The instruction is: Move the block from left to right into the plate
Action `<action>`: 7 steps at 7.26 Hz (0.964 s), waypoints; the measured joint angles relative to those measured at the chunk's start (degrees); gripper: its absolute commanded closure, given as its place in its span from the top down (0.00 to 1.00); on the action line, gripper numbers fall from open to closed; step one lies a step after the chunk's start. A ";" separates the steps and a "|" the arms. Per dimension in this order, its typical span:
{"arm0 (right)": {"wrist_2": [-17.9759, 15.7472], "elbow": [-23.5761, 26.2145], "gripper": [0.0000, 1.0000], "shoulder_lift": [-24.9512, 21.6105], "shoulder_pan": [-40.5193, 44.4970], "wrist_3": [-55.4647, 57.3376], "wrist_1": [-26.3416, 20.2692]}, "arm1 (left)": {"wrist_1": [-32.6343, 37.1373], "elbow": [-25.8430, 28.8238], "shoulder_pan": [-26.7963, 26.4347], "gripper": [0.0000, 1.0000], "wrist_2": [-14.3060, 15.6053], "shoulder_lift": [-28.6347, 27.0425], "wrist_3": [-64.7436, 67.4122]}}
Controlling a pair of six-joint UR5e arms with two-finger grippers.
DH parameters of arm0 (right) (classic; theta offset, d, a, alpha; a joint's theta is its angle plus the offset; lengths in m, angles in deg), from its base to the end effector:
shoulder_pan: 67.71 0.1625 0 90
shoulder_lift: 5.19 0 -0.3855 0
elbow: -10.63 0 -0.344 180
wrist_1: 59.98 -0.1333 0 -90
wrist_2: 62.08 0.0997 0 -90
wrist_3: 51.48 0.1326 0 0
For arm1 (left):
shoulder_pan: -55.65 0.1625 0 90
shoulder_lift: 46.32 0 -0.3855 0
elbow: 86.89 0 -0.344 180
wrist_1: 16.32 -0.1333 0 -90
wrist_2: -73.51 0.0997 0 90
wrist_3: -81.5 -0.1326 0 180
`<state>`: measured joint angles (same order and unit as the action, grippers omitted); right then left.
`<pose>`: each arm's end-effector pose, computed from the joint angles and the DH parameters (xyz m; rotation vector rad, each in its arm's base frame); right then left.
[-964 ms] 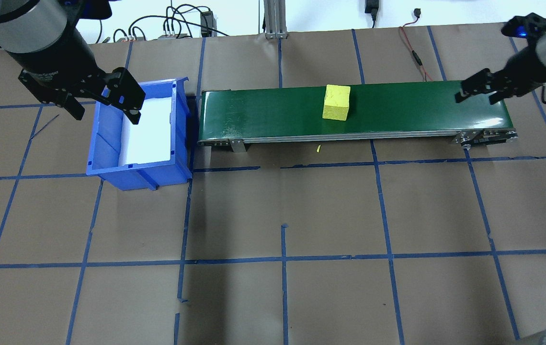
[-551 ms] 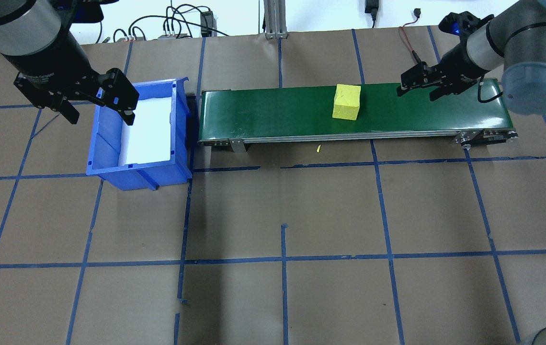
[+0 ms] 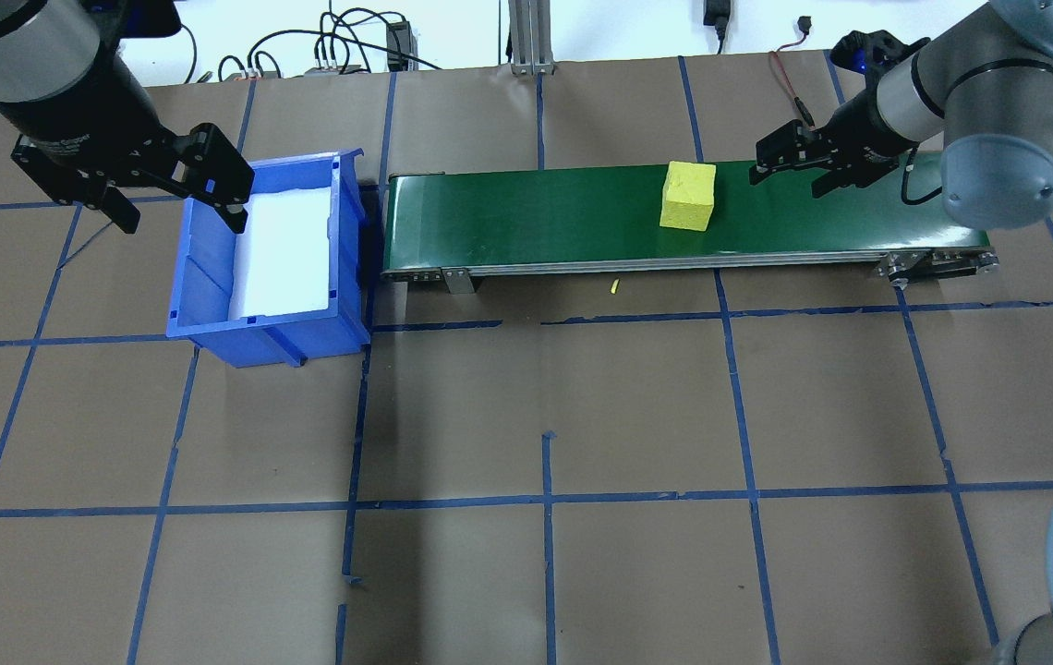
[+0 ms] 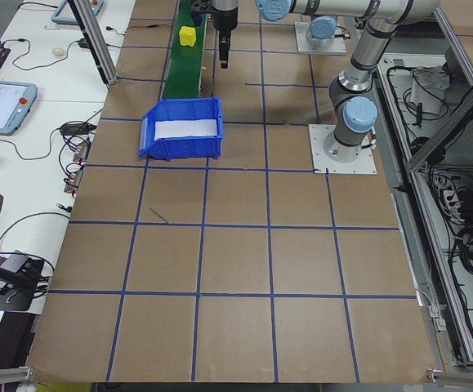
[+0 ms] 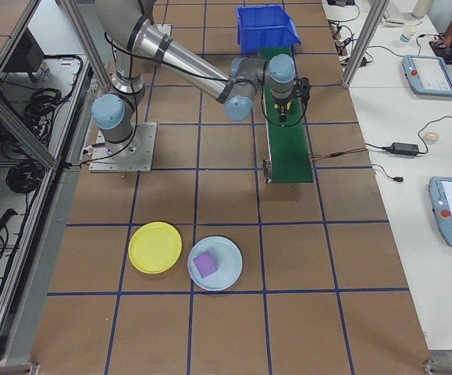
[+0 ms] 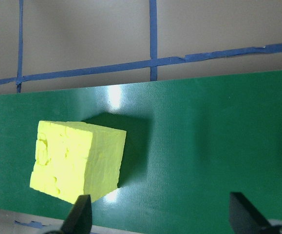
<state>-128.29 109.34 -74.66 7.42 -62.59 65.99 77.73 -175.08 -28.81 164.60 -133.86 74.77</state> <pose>0.0397 -0.5782 0.2467 0.0562 2.7486 -0.2877 -0.0890 -0.4373 0.4411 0.0324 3.1221 -0.0028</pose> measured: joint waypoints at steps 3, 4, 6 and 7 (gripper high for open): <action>0.76 -0.94 0.99 1.32 0.09 3.21 -0.12 | -0.04 0.26 0.56 1.00 0.03 0.08 0.05; 1.11 -1.32 0.94 1.69 0.10 4.21 -0.32 | -0.02 0.19 0.75 1.00 0.15 0.09 0.12; 1.32 -1.74 0.94 2.42 0.11 4.88 -0.45 | 0.66 -0.14 0.88 1.00 0.83 0.20 0.14; 1.34 -1.81 0.94 2.71 0.11 4.91 -0.44 | 1.07 -0.04 1.02 1.00 1.01 0.13 0.09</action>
<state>-126.96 107.54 -71.95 7.52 -57.68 65.55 78.79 -175.12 -27.79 165.61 -133.74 74.86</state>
